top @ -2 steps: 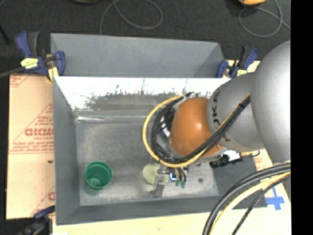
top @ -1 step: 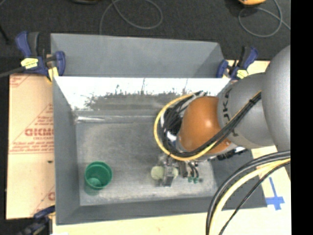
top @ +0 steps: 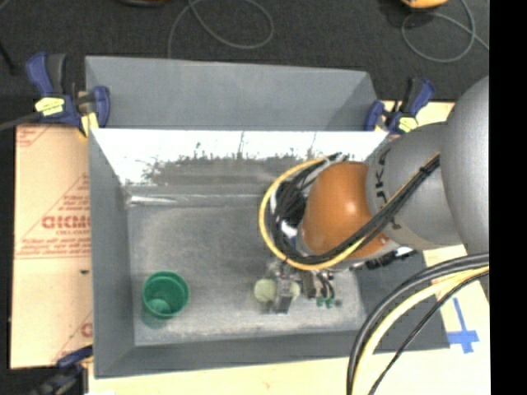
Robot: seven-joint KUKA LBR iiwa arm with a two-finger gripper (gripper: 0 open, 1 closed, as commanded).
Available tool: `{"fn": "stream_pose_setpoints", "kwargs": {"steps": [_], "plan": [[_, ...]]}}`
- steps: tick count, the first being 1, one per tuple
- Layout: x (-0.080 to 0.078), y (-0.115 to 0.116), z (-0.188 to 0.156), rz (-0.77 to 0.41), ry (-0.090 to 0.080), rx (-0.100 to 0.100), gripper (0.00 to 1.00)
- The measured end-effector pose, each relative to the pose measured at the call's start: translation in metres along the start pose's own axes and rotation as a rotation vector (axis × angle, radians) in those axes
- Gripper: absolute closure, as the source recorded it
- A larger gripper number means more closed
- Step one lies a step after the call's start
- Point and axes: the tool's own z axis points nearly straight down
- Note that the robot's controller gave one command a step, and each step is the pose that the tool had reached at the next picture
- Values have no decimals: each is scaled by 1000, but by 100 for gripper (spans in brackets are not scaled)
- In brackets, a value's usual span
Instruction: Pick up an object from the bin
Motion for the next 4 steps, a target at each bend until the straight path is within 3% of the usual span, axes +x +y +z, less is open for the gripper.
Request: {"fn": "stream_pose_setpoints", "kwargs": {"steps": [2,4], "plan": [[3,0,-17,0,12,1,100],[1,0,-59,-1,5,0,100]]}}
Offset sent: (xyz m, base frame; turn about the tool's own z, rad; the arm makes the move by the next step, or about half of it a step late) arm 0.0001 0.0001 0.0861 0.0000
